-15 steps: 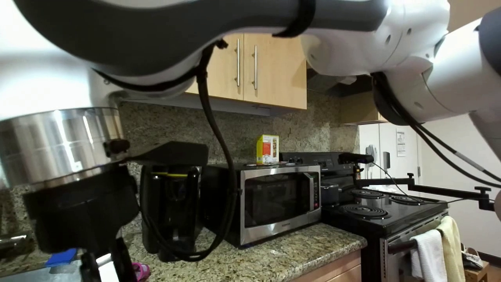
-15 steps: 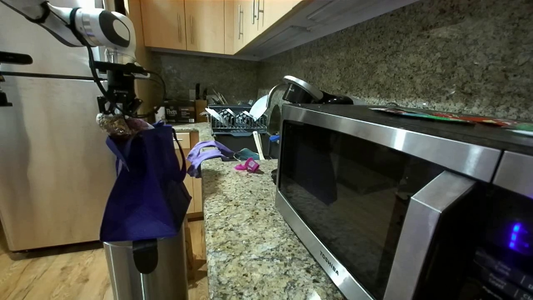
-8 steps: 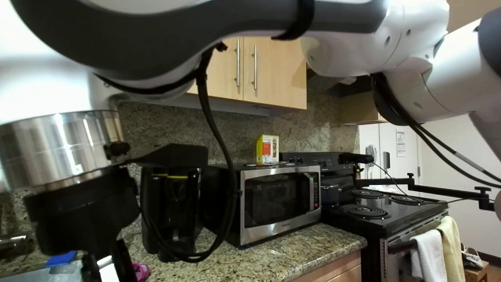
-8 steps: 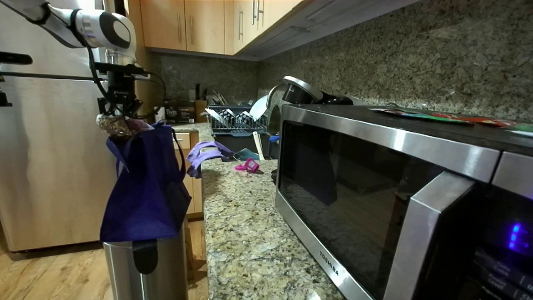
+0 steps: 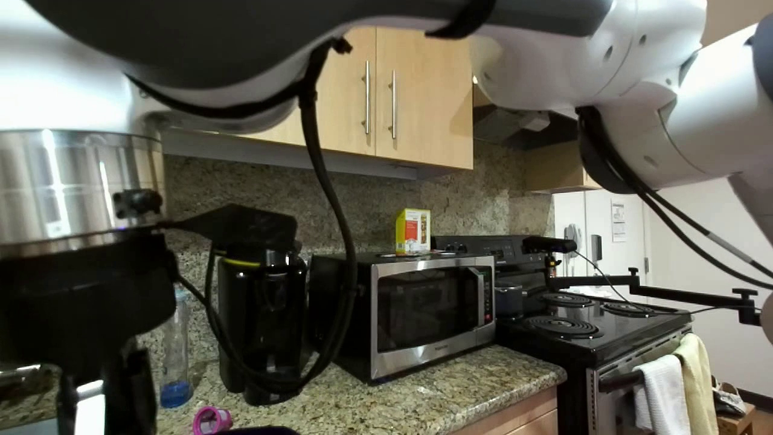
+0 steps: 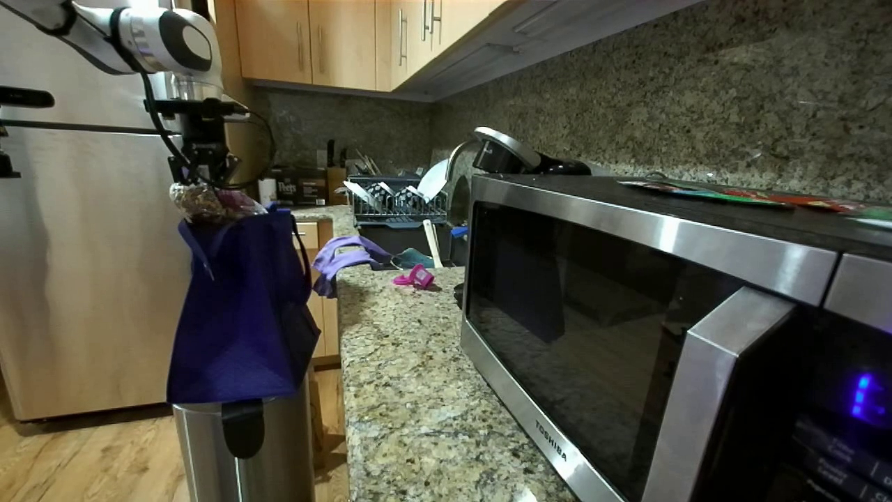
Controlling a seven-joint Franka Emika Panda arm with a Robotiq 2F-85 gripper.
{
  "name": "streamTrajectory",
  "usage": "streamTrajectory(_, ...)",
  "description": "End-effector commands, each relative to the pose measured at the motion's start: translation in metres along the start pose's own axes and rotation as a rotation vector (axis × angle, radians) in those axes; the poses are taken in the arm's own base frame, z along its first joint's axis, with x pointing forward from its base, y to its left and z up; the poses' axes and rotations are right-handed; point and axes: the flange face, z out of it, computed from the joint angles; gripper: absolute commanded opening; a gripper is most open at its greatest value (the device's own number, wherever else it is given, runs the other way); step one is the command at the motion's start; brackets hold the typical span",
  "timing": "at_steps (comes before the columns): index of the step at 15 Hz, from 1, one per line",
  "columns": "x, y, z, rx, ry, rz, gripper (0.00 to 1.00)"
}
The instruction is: Put the packet on the counter in the bag
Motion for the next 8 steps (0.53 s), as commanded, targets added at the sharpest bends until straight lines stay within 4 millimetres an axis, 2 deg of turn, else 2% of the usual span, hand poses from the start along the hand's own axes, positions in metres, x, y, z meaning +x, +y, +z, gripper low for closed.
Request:
streamTrajectory(1, 0.007, -0.001, -0.028, -0.062, 0.075, 0.052, 0.07)
streamTrajectory(4, 0.007, 0.008, -0.032, -0.06, 0.101, 0.07, 0.07)
streamTrajectory(6, 0.004, 0.025, -0.027, -0.037, 0.1, 0.061, 0.07)
streamTrajectory(8, 0.002, 0.042, -0.015, -0.009, 0.089, 0.03, 0.07)
